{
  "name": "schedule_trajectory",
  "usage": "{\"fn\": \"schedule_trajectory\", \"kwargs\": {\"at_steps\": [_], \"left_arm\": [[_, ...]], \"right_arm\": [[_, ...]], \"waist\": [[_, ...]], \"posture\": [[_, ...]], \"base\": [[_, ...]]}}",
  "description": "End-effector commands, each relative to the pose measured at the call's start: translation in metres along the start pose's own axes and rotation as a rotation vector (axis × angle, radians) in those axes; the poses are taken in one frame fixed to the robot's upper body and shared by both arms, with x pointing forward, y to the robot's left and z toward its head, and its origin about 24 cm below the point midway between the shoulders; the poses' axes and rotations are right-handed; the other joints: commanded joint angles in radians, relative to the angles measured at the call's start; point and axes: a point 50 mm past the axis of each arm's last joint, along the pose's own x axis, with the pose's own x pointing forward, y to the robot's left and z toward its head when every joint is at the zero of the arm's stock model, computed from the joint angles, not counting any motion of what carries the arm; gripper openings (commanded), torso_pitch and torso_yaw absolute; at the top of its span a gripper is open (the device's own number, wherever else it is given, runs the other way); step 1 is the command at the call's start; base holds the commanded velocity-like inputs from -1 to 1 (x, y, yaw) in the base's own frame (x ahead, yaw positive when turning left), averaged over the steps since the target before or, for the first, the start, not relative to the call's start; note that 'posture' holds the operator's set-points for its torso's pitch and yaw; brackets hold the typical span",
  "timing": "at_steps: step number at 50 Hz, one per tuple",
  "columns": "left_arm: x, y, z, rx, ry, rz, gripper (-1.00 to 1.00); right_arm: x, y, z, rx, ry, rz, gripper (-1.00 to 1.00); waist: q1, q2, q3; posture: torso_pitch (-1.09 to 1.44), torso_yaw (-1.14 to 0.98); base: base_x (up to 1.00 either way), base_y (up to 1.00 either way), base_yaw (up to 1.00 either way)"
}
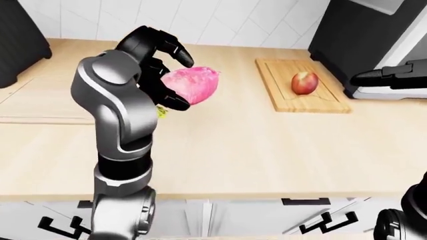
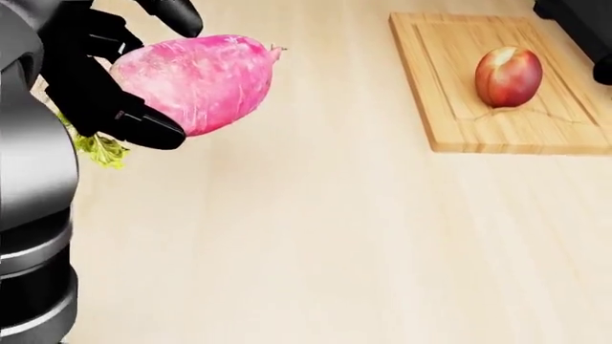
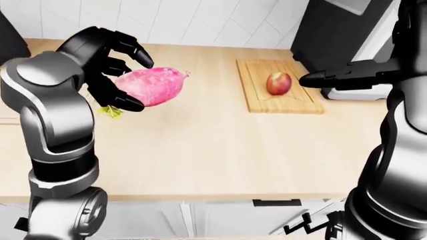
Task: Place the radish and the peach on separate cutting boards.
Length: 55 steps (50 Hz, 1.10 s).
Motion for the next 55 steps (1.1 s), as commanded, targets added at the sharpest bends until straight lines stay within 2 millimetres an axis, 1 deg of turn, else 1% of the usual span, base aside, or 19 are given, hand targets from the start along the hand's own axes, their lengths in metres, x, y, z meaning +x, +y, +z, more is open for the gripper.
{"fn": "schedule_trajectory", "kwargs": {"at_steps": [1, 7, 12, 21, 26, 29, 30, 32, 35, 40, 43, 45, 51, 55], "left_arm": [[-0.014, 0.025, 0.015, 0.022, -0.082, 0.140, -1.00], [-0.018, 0.055, 0.011, 0.052, -0.074, 0.238, -1.00], [-0.022, 0.072, 0.011, 0.062, -0.066, 0.278, -1.00], [-0.027, 0.099, 0.002, 0.075, -0.031, 0.347, -1.00], [-0.023, 0.114, -0.002, 0.078, -0.017, 0.380, -1.00], [-0.020, 0.123, -0.010, 0.063, -0.003, 0.398, -1.00], [-0.018, 0.124, -0.015, 0.069, 0.013, 0.403, -1.00], [-0.017, 0.127, -0.019, 0.062, 0.019, 0.413, -1.00], [-0.019, 0.137, -0.027, 0.059, 0.039, 0.448, -1.00], [-0.019, 0.144, -0.042, 0.045, 0.060, 0.499, -1.00], [-0.015, 0.145, -0.051, 0.045, 0.073, 0.519, -1.00], [-0.012, 0.145, -0.061, 0.024, 0.087, 0.541, -1.00], [-0.014, 0.153, -0.072, 0.042, 0.099, 0.609, -1.00], [-0.013, 0.155, -0.082, 0.045, 0.111, 0.637, -1.00]], "right_arm": [[-0.001, -0.007, 0.011, -0.009, -0.061, -0.043, 1.00], [-0.001, -0.005, 0.011, -0.010, -0.060, -0.038, 1.00], [-0.001, -0.004, 0.011, -0.010, -0.060, -0.036, 1.00], [0.000, 0.005, 0.010, -0.003, -0.062, -0.014, 1.00], [0.001, 0.007, 0.011, 0.000, -0.063, -0.009, 1.00], [0.001, 0.006, 0.010, 0.001, -0.063, -0.010, 1.00], [0.001, 0.006, 0.011, 0.001, -0.064, -0.009, 1.00], [0.001, 0.006, 0.011, 0.001, -0.064, -0.010, 1.00], [0.002, 0.007, 0.012, 0.001, -0.064, -0.008, 1.00], [0.001, 0.008, 0.013, 0.000, -0.066, -0.004, 1.00], [0.001, 0.007, 0.013, -0.001, -0.066, -0.003, 1.00], [0.001, 0.007, 0.014, -0.002, -0.067, -0.003, 1.00], [0.000, 0.007, 0.014, -0.003, -0.067, -0.001, 1.00], [0.000, 0.009, 0.015, -0.003, -0.068, 0.003, 1.00]], "waist": [[0.003, -0.001, -0.034], [-0.001, 0.006, -0.035], [-0.002, 0.010, -0.035], [-0.007, 0.021, -0.039], [-0.009, 0.026, -0.041], [-0.009, 0.029, -0.042], [-0.010, 0.029, -0.043], [-0.011, 0.032, -0.044], [-0.012, 0.035, -0.046], [-0.016, 0.039, -0.047], [-0.016, 0.041, -0.049], [-0.016, 0.043, -0.050], [-0.018, 0.047, -0.052], [-0.020, 0.047, -0.052]], "posture": [[0.00, 0.00], [0.00, 0.00], [0.00, 0.00], [0.00, 0.00], [0.00, 0.00], [0.00, 0.00], [0.00, 0.00], [0.00, 0.00], [0.00, 0.00], [0.00, 0.00], [0.00, 0.00], [0.00, 0.00], [0.00, 0.00], [0.00, 0.00]], "base": [[0.00, 0.00, 0.00], [0.00, 0.00, 0.00], [0.00, 0.00, 0.00], [0.00, 0.00, 0.00], [0.00, 0.00, 0.00], [0.00, 0.00, 0.00], [0.00, 0.00, 0.00], [0.00, 0.00, 0.00], [0.00, 0.00, 0.00], [0.00, 0.00, 0.00], [0.00, 0.00, 0.00], [0.00, 0.00, 0.00], [0.00, 0.00, 0.00], [0.00, 0.00, 0.00]]}}
